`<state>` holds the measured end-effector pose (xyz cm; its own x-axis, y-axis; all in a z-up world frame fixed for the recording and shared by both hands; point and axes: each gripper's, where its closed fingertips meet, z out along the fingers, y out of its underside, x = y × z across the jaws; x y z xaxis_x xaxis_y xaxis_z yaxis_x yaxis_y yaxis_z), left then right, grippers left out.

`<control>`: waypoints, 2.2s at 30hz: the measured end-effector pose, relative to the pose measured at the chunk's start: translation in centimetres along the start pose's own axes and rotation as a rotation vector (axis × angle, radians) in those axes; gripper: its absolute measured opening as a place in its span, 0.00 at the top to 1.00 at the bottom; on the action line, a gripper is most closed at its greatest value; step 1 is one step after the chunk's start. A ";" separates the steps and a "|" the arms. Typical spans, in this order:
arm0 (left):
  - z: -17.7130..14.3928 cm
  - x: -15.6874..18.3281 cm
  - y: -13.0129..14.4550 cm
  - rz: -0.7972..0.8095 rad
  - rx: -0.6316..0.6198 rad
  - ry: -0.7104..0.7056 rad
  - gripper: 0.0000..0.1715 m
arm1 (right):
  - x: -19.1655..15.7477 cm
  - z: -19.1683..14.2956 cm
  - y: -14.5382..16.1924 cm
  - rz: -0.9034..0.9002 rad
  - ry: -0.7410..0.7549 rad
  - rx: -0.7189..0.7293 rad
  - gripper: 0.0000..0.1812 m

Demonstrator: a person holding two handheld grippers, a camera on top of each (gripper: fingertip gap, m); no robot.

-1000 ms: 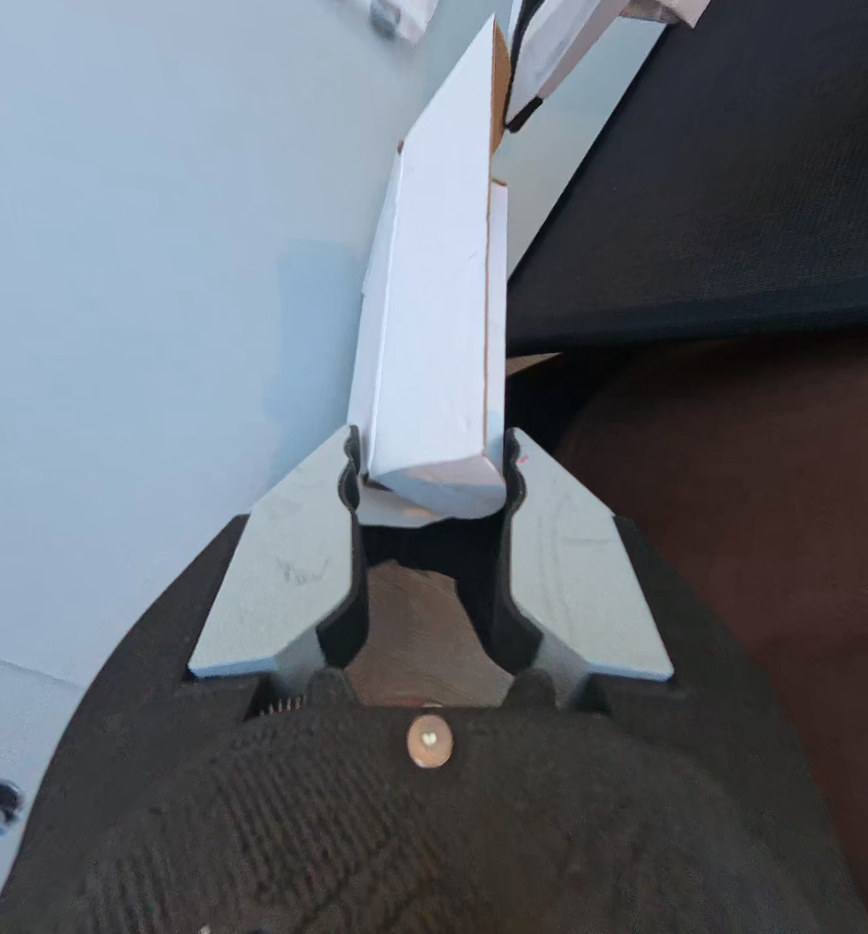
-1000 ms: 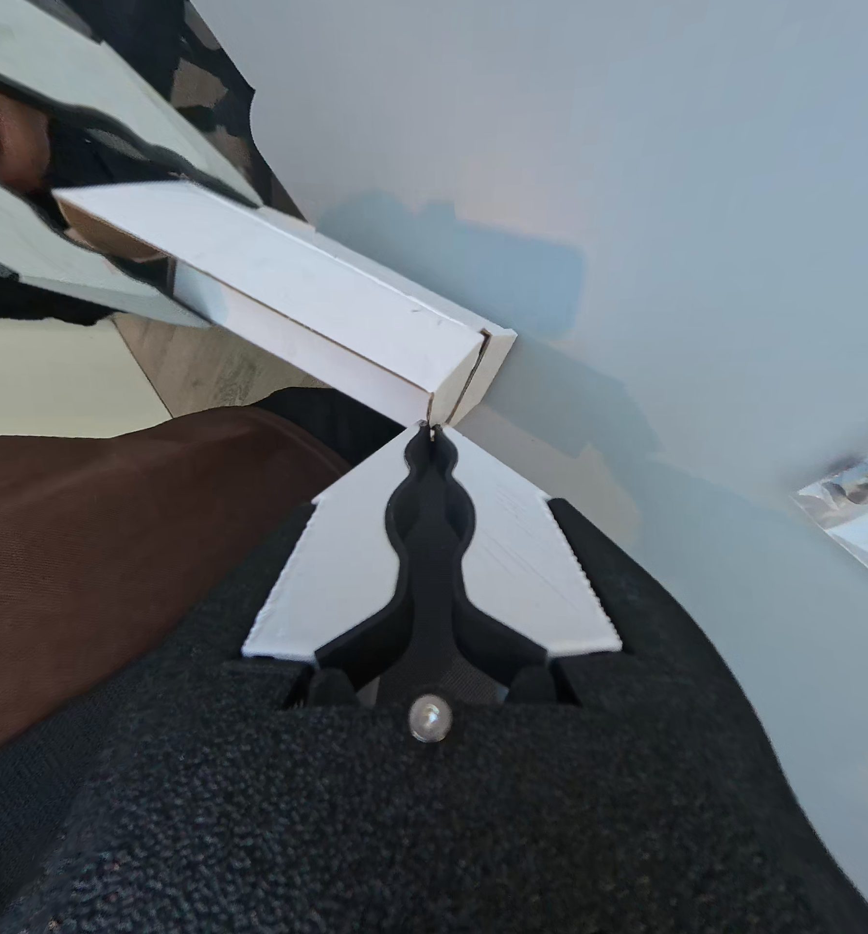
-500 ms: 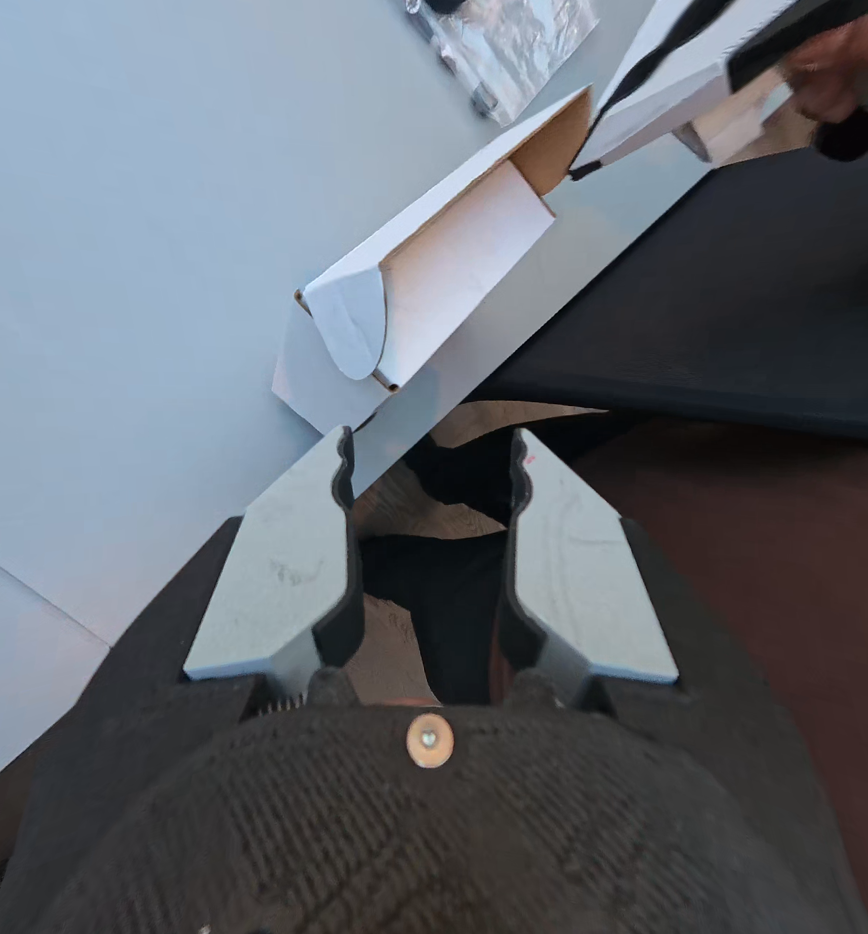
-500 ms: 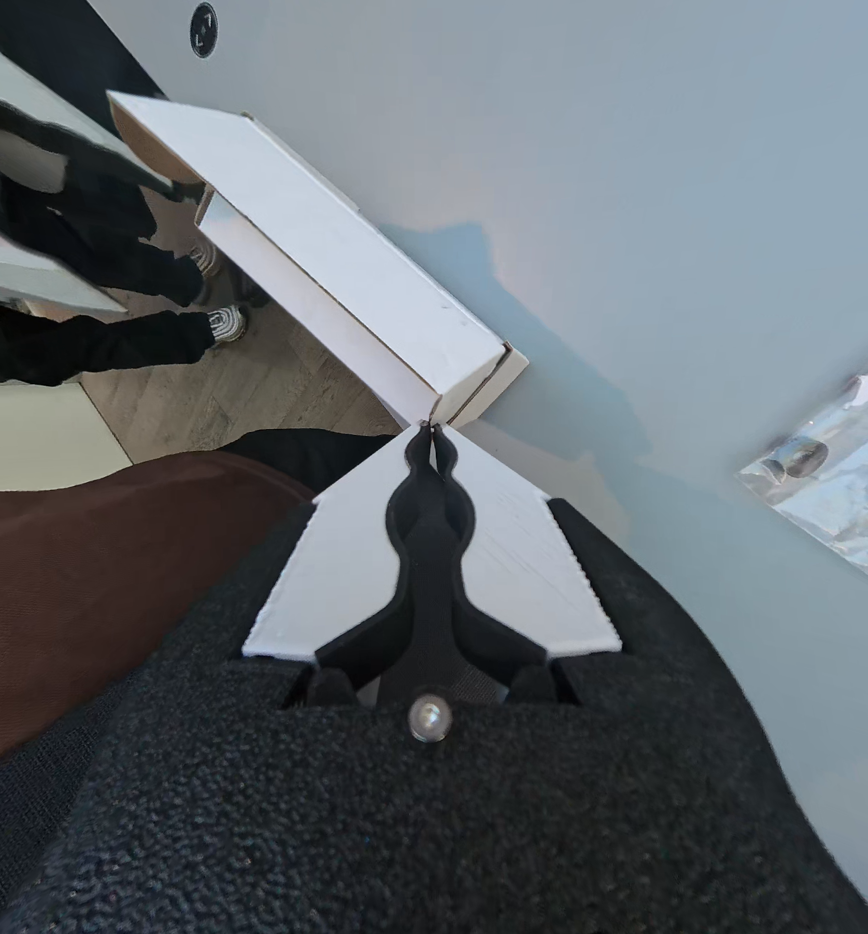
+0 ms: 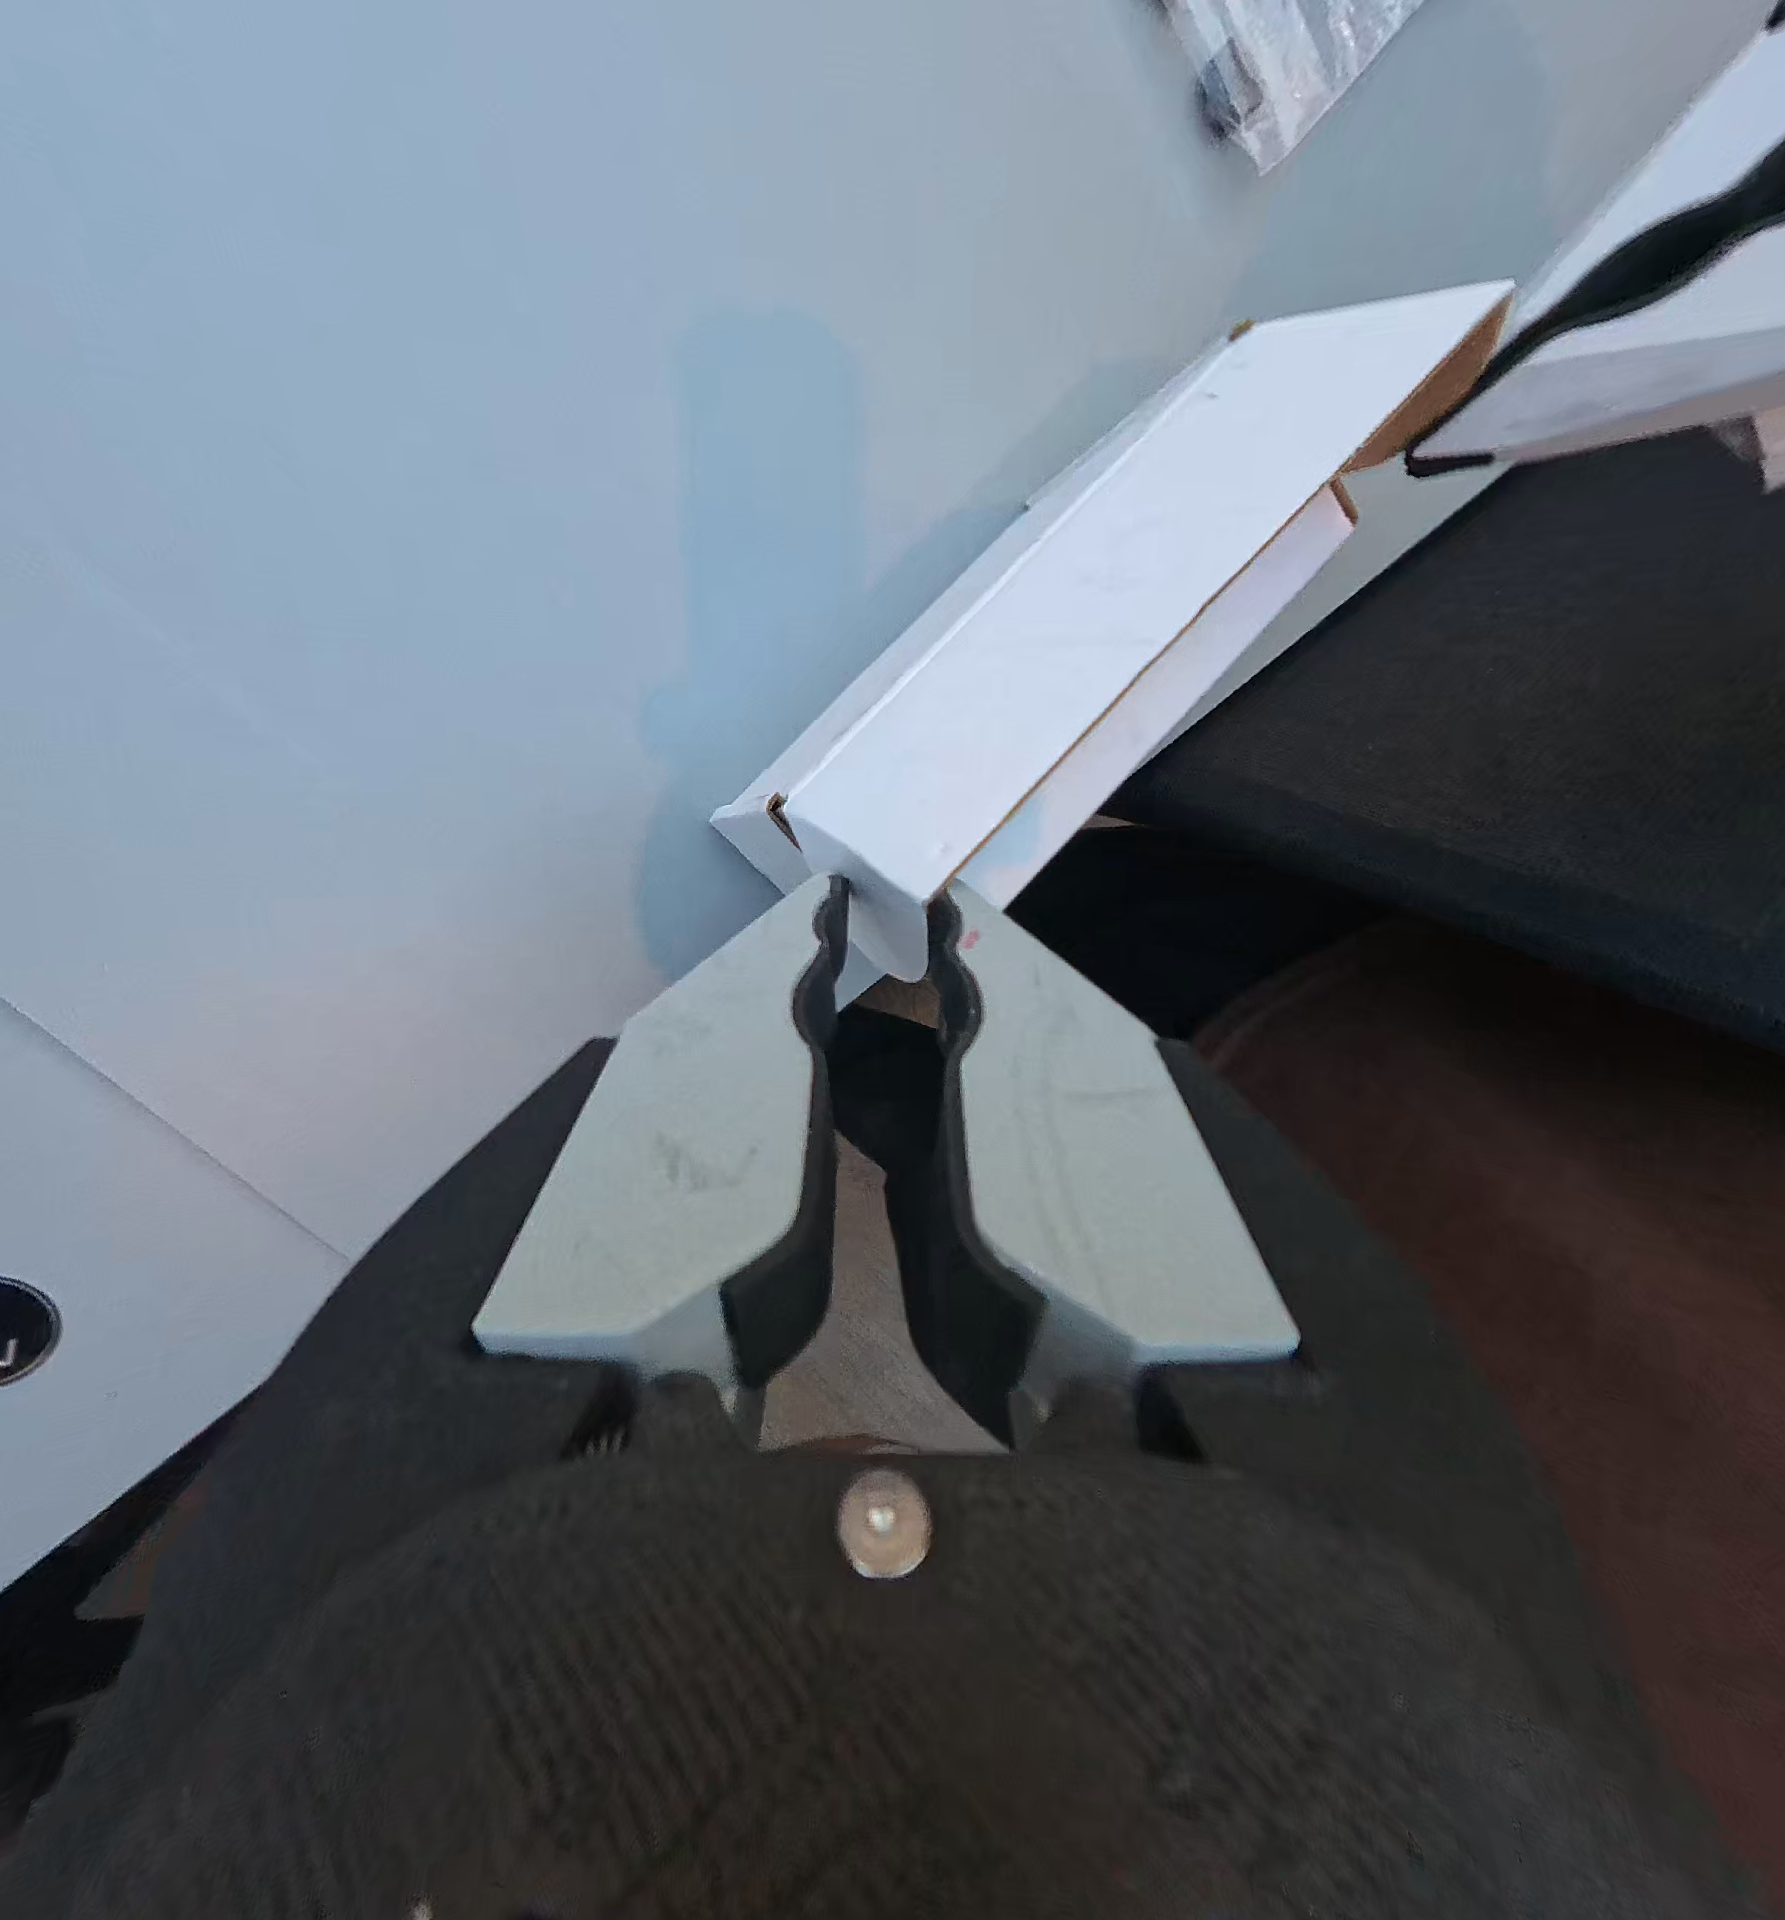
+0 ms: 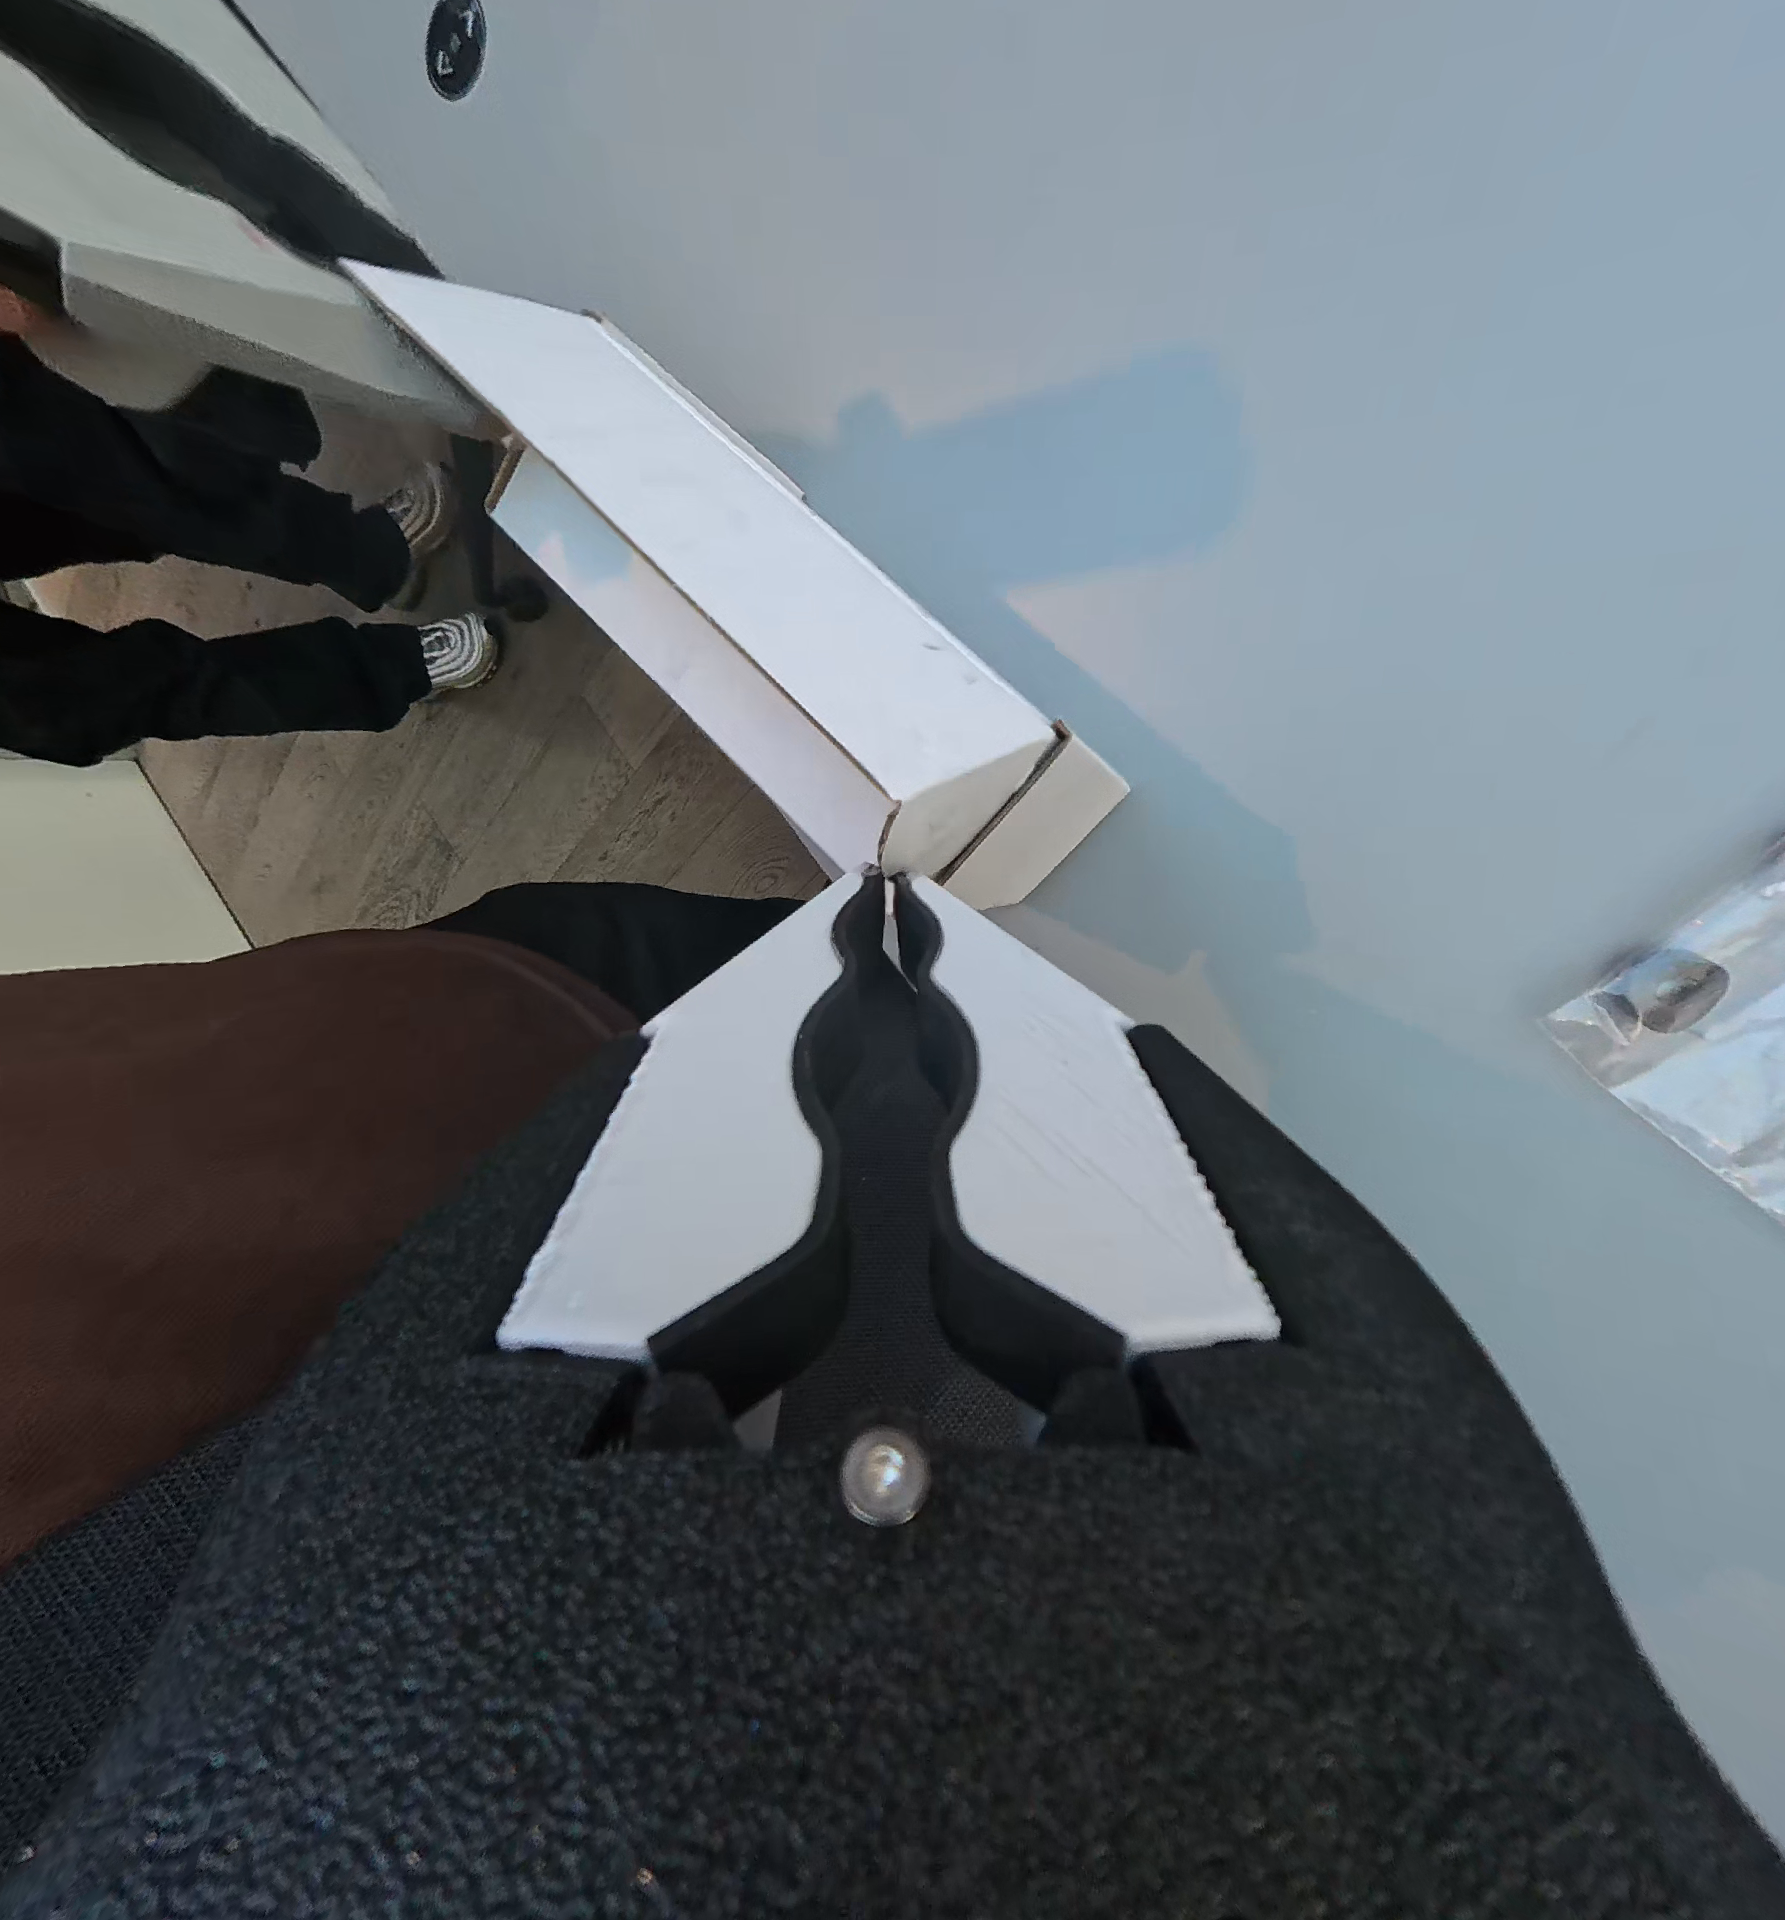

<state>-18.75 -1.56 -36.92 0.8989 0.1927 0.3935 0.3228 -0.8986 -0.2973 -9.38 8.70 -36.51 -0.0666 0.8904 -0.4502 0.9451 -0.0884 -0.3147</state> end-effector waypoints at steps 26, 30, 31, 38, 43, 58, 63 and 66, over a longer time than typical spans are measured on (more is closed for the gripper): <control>-1.7 -0.5 -2.6 -0.985 0.521 0.306 0.99 | -1.6 1.3 -0.2 -0.091 0.012 0.041 1.00; -1.3 -0.8 -2.2 -0.851 0.465 0.277 0.99 | -1.1 1.4 -0.2 -0.060 -0.002 0.042 1.00; -1.5 -1.0 -2.2 -0.758 0.448 0.214 0.99 | -1.0 1.5 -0.2 -0.050 -0.001 0.038 1.00; -2.0 -1.9 -2.1 -0.240 0.275 -0.090 1.00 | -0.1 1.6 -0.2 0.001 -0.012 0.042 1.00; -2.0 -1.2 -2.8 -0.252 0.280 -0.066 1.00 | -0.8 0.8 -1.6 0.033 -0.070 0.106 0.99; -1.6 -1.8 -5.5 -0.062 0.205 -0.163 1.00 | -1.1 1.4 -2.7 -0.346 0.209 -0.047 0.72; -1.2 -2.0 -5.3 0.075 0.106 -0.217 1.00 | 1.4 0.7 -3.3 -0.314 0.257 -0.050 0.74; -1.0 -2.1 -5.5 0.151 0.074 -0.266 1.00 | 2.4 1.0 -3.5 -0.318 0.271 -0.068 0.71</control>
<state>-22.72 2.52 -35.24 0.9812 0.1638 0.1017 0.1911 -0.8959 -0.4011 -13.13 10.70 -37.33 -0.2806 0.9545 -0.1008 0.9105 0.2315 -0.3427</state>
